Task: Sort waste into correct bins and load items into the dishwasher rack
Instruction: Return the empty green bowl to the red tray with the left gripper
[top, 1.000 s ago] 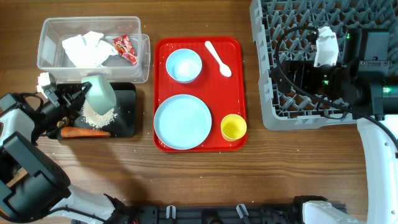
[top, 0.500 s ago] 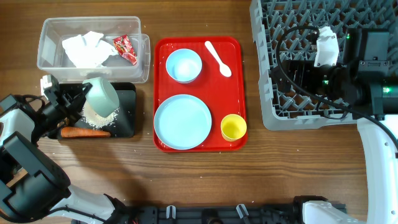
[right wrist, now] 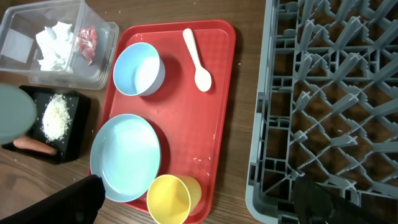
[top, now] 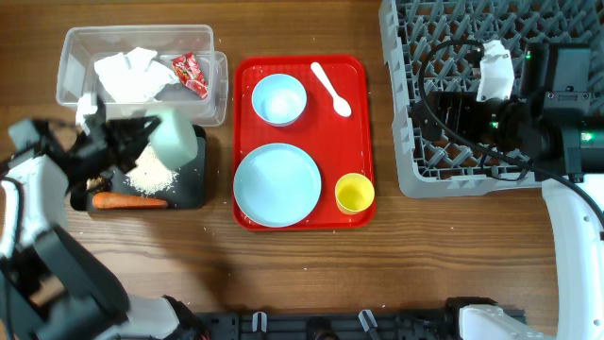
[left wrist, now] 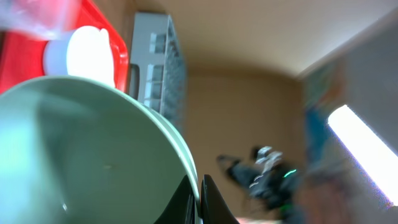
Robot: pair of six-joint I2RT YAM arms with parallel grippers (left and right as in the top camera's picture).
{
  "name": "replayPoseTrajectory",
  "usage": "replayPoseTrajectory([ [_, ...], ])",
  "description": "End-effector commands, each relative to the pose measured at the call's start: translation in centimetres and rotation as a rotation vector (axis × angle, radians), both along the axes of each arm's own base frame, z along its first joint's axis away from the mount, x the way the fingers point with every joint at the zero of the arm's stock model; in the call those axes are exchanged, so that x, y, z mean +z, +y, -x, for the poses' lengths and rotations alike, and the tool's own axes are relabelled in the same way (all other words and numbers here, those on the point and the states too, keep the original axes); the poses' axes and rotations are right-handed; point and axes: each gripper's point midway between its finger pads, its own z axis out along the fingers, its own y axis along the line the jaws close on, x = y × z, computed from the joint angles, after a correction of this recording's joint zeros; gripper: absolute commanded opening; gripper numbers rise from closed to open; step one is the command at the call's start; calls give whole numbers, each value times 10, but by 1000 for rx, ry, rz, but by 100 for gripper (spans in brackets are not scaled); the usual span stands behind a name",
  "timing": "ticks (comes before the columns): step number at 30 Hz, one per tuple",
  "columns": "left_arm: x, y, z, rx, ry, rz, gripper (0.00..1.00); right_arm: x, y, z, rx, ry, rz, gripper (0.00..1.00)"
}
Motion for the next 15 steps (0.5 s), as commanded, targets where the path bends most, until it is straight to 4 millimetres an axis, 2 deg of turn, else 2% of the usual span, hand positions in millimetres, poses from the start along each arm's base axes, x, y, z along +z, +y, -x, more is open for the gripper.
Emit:
replayPoseTrajectory([
  [1, 53, -46, -8, -72, -232, -409, 4, 2, -3, -3, 1, -11, 16, 100],
  [4, 60, -79, -21, -67, -335, -693, 4, 2, -3, -3, 1, -11, 15, 100],
  [7, 52, -116, -37, -46, -405, -950, 4, 2, -3, -3, -2, -10, 13, 99],
  [8, 49, -129, -40, -58, -432, -989, 4, 2, -3, -3, -2, -10, 14, 100],
  [12, 32, -206, -48, -157, -598, -1113, 4, 2, -3, -3, -2, -9, 14, 100],
  [15, 3, -250, -52, -213, -655, -1204, 4, 2, -3, -3, -2, -8, 14, 100],
])
